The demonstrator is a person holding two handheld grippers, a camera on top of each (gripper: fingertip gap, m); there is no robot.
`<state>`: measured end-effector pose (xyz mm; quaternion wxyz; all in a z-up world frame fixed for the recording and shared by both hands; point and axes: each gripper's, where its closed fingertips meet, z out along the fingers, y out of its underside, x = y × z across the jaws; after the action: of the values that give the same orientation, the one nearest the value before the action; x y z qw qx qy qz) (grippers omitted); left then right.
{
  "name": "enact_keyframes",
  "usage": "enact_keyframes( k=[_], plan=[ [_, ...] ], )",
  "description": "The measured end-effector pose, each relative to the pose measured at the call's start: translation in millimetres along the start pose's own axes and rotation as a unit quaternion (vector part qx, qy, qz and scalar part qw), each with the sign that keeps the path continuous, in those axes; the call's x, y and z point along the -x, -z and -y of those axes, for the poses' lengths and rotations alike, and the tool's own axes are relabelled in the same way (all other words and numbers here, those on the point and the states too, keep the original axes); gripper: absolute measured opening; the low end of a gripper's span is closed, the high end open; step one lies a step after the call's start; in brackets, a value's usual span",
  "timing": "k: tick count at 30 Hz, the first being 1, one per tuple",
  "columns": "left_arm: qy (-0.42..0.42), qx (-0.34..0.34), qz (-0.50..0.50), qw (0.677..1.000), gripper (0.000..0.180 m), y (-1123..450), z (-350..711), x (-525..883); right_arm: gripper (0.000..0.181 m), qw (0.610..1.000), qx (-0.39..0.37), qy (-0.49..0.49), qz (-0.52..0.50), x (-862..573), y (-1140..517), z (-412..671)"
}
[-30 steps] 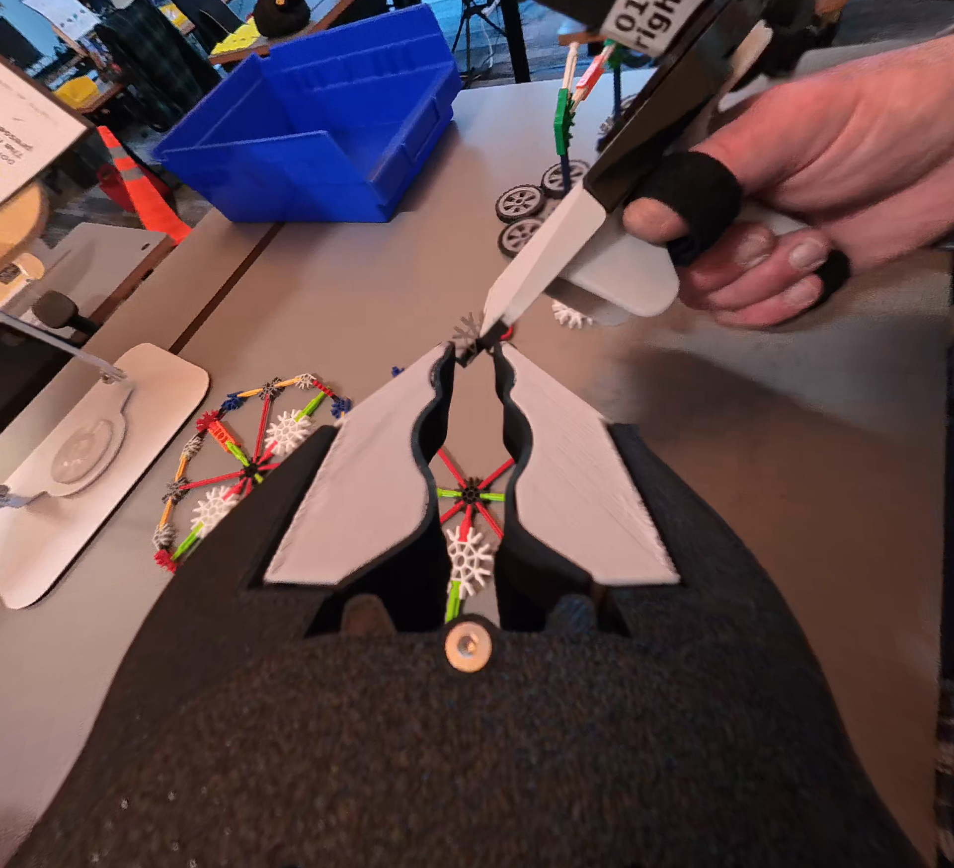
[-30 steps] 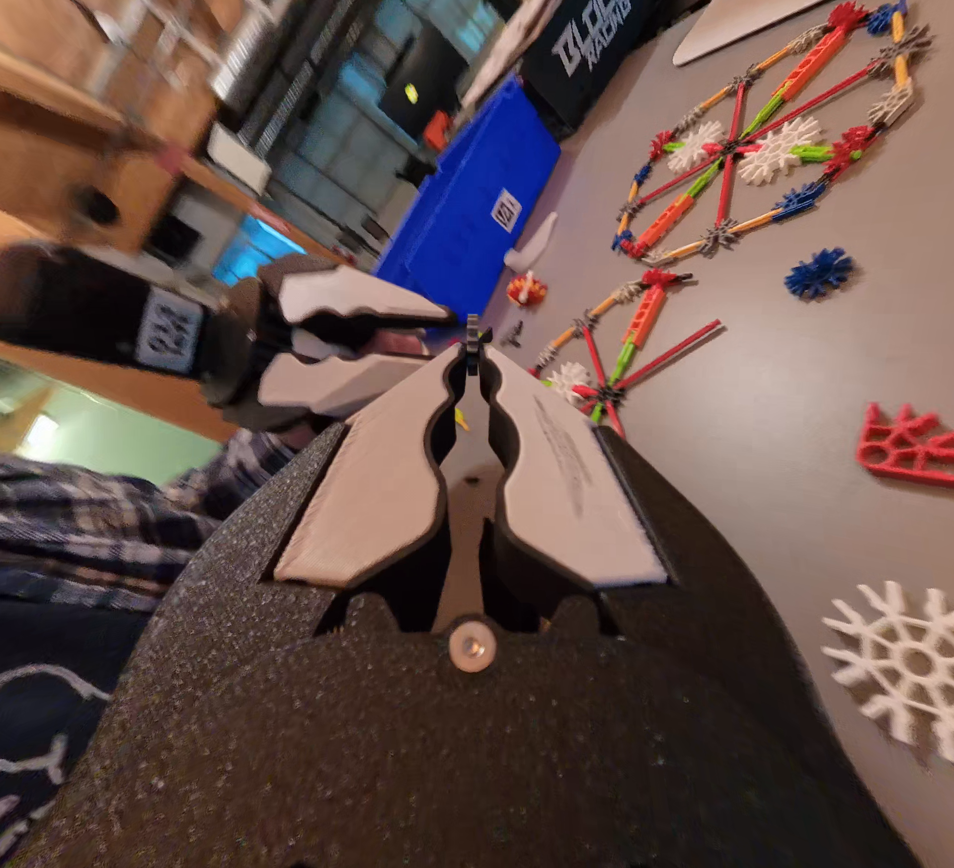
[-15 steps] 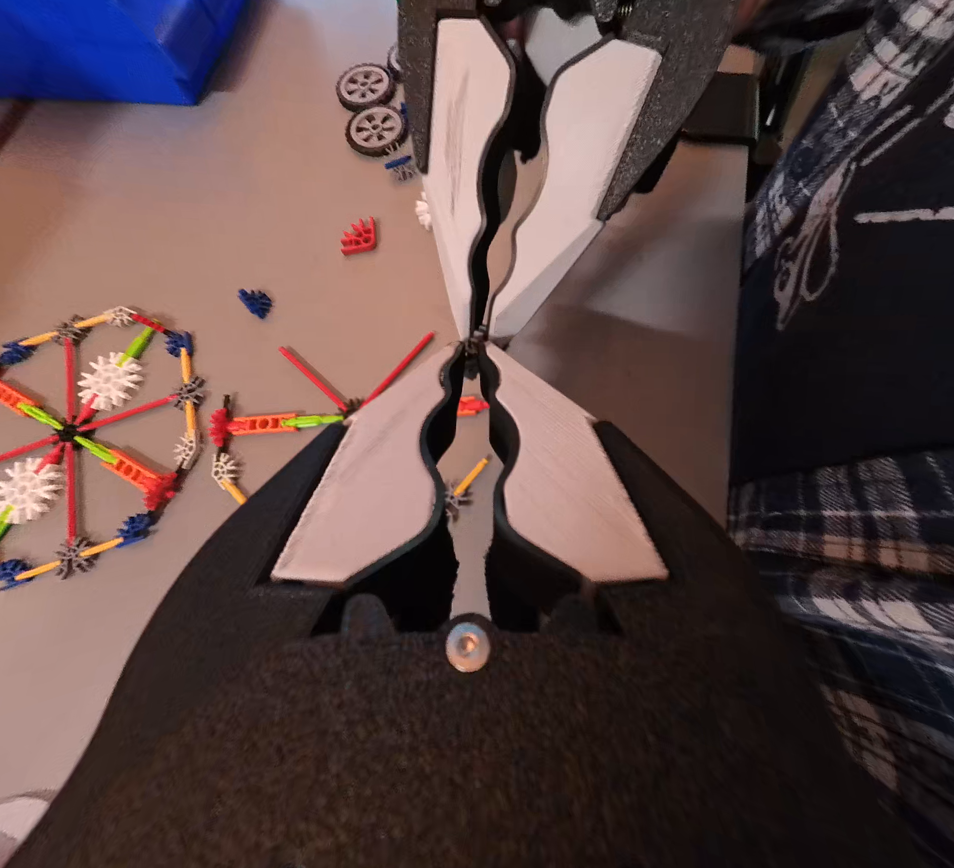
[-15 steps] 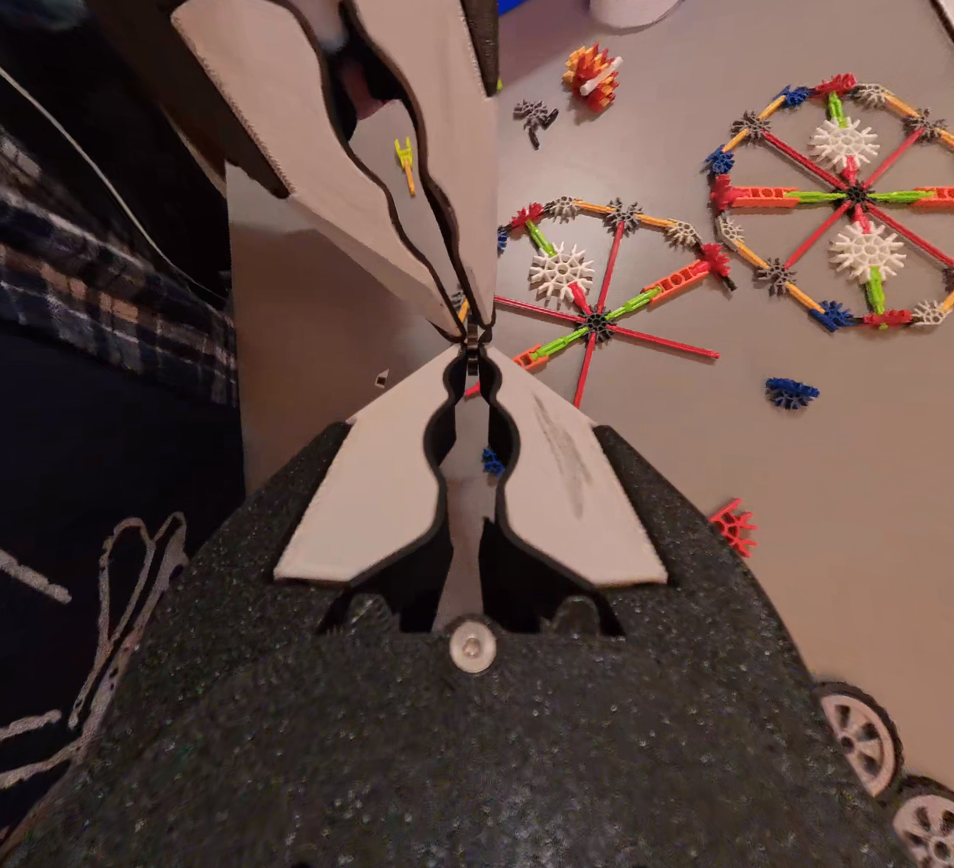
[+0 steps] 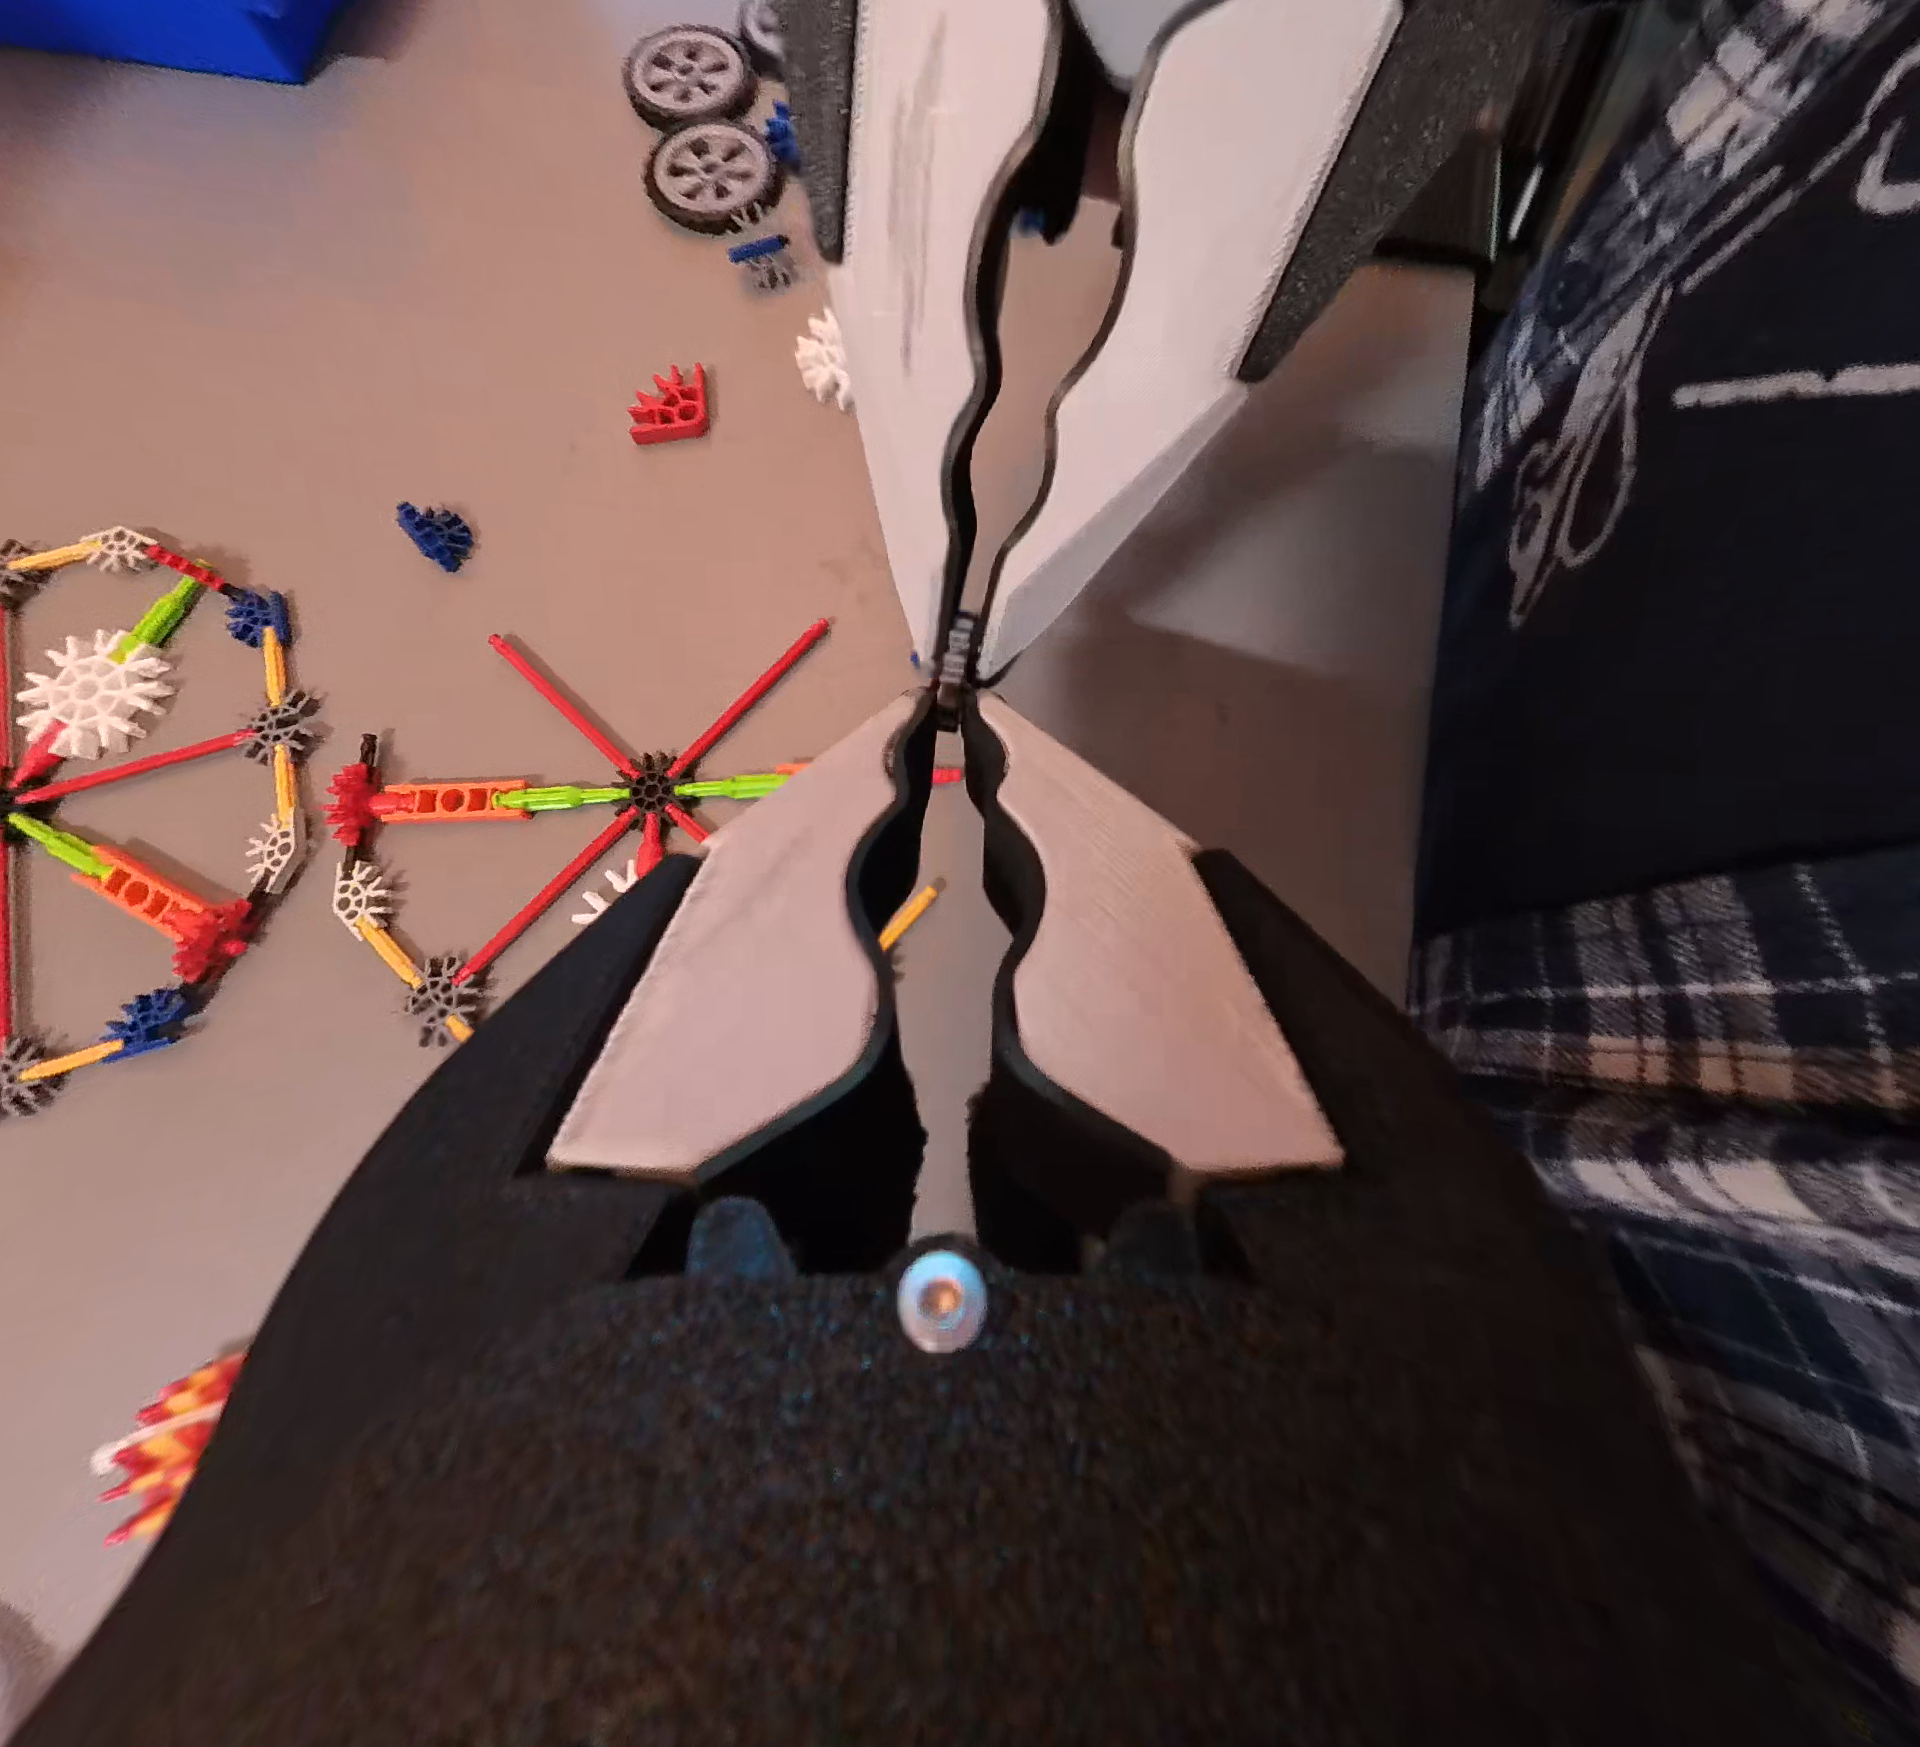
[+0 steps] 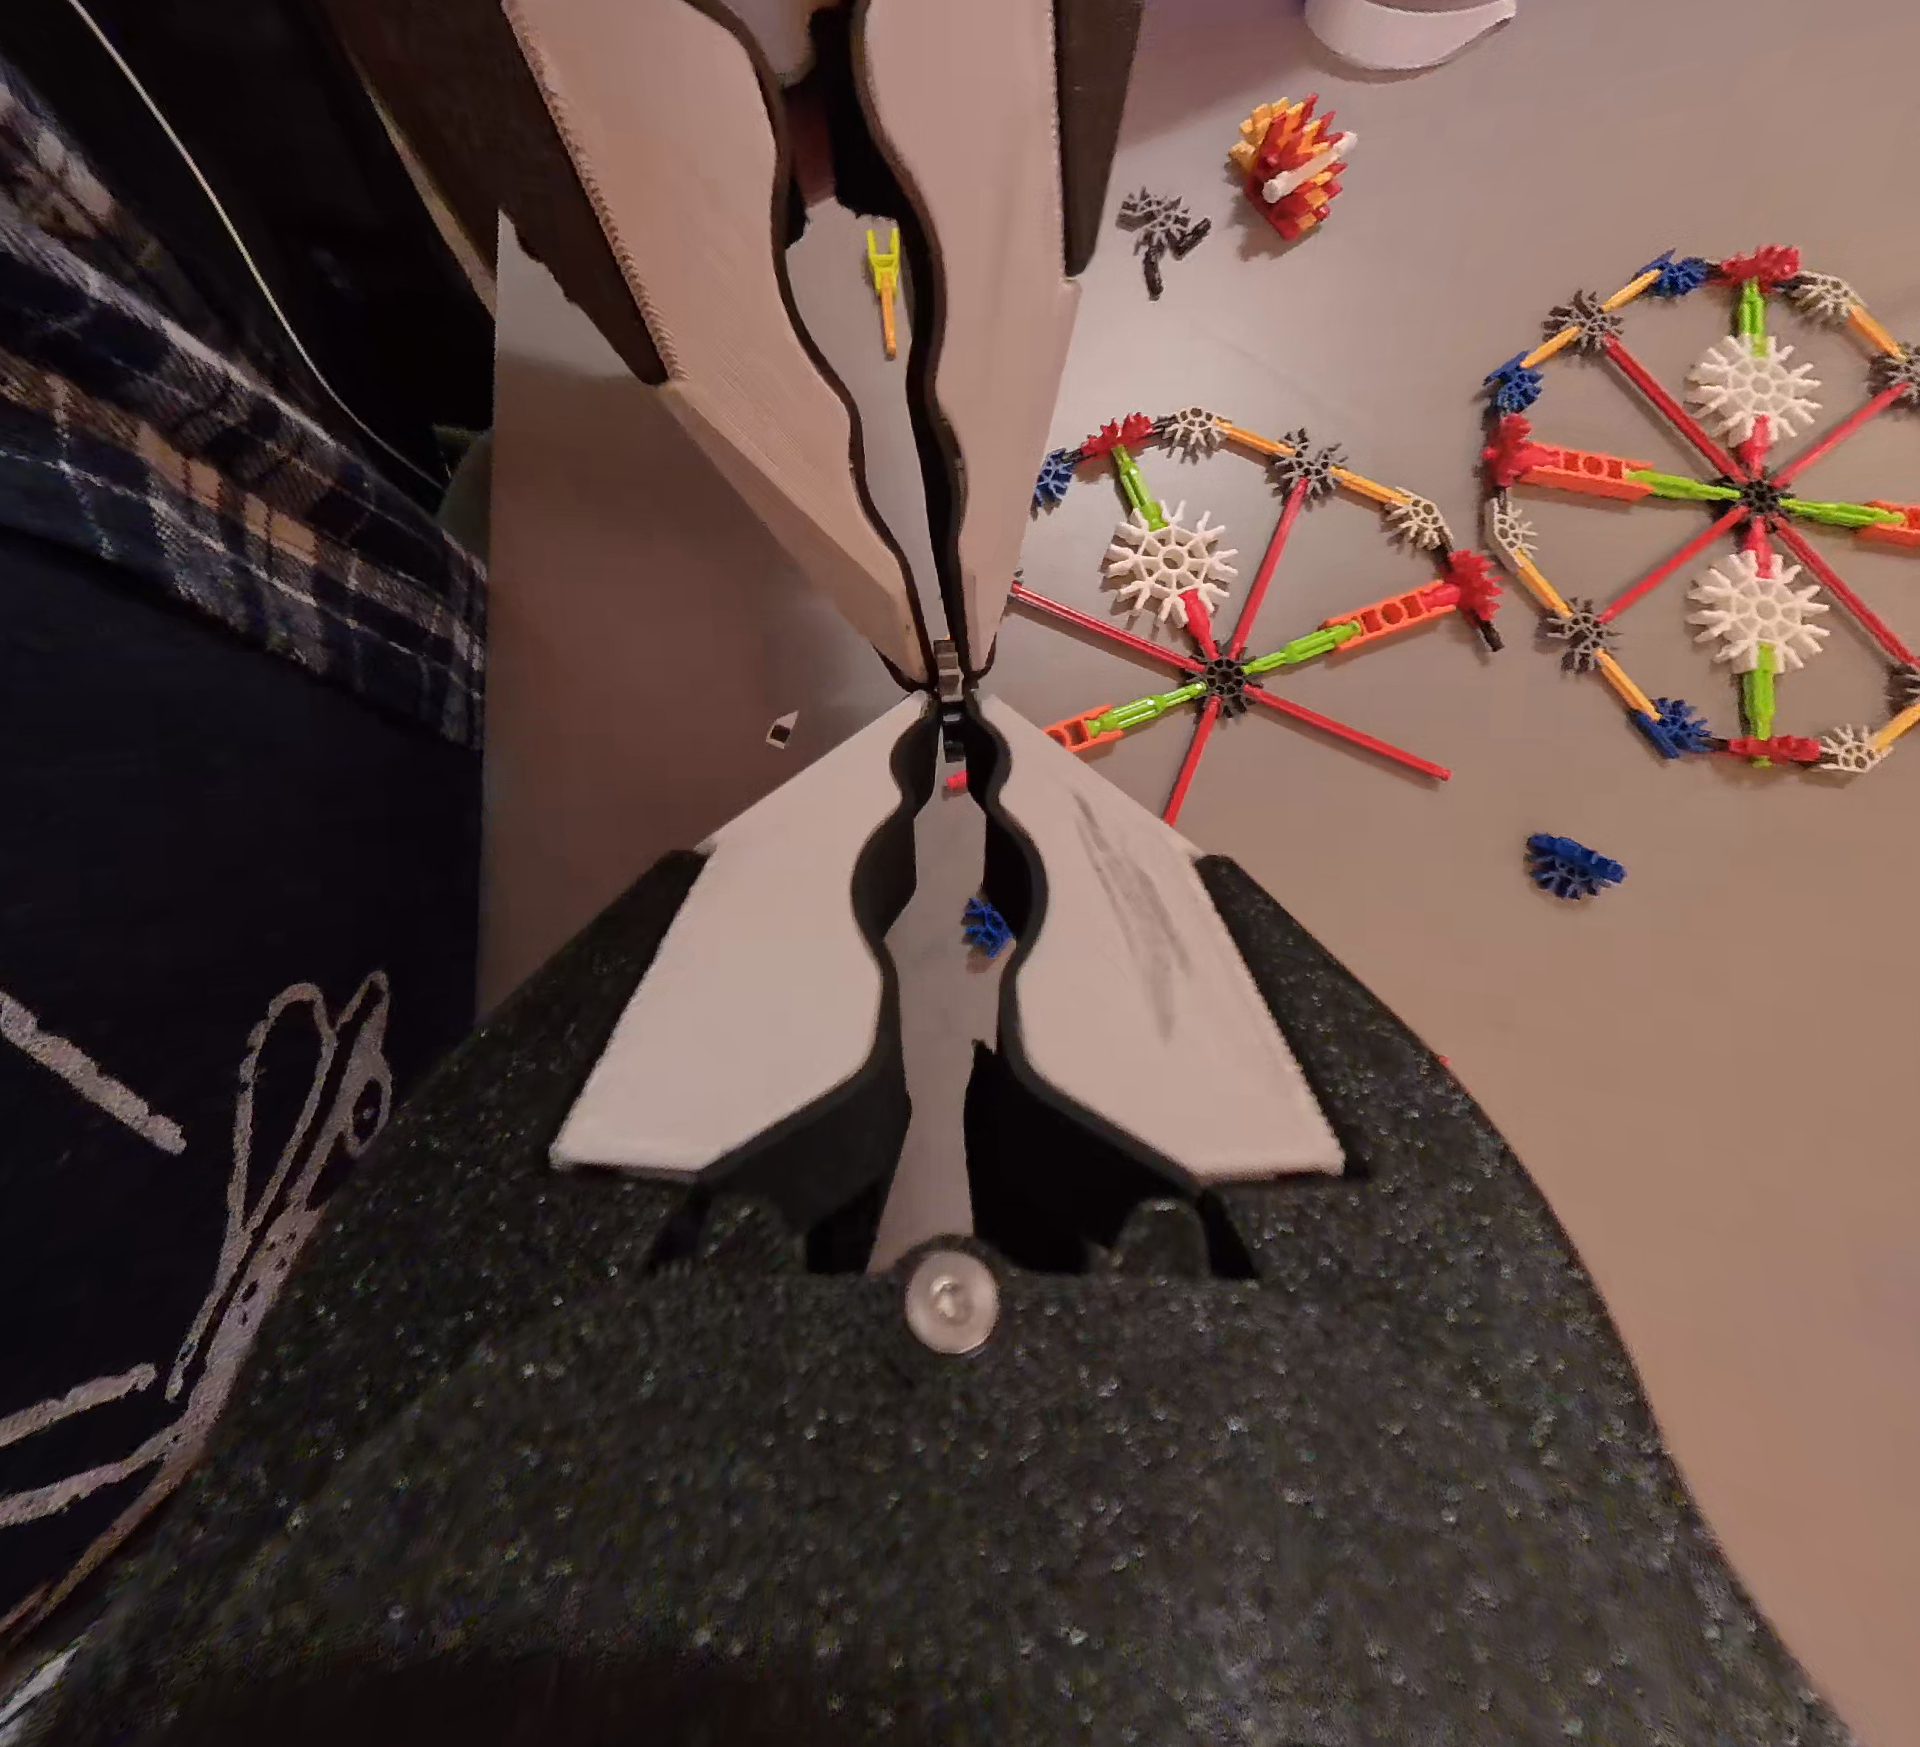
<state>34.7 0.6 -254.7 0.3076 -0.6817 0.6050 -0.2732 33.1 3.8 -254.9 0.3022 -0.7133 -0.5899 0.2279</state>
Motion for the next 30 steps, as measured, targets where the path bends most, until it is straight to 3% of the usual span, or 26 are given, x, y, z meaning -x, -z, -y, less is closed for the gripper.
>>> enact_keyframes(
  k=[5,10,14,19,22,25,27,30],
  plan=[
    [0.114,-0.110,0.005,0.987,0.001,8,18,15,0.007,0.996,-0.065,-0.067,-0.011,-20,12,14],
    [0.258,-0.268,-0.024,0.928,0.001,28,41,31,0.025,0.971,-0.148,-0.190,-0.006,-42,26,23],
    [0.324,-0.335,-0.047,0.884,0.001,34,48,36,0.023,0.943,-0.212,-0.254,0.044,-41,32,33],
    [0.374,-0.396,-0.068,0.836,0.001,38,54,39,0.003,0.897,-0.277,-0.326,0.112,-43,37,48],
    [0.392,-0.397,-0.065,0.827,0.001,32,52,39,0.002,0.896,-0.271,-0.332,0.117,-45,35,45],
    [0.384,-0.373,-0.034,0.844,0.002,28,46,43,0.002,0.900,-0.254,-0.335,0.113,-52,34,42],
    [0.365,-0.323,-0.001,0.873,0.005,20,34,45,0.001,0.910,-0.230,-0.335,0.085,-65,32,37],
    [0.317,-0.223,0.037,0.921,0.010,3,16,46,0.001,0.950,-0.114,-0.290,0.007,-87,16,8]
  ],
)
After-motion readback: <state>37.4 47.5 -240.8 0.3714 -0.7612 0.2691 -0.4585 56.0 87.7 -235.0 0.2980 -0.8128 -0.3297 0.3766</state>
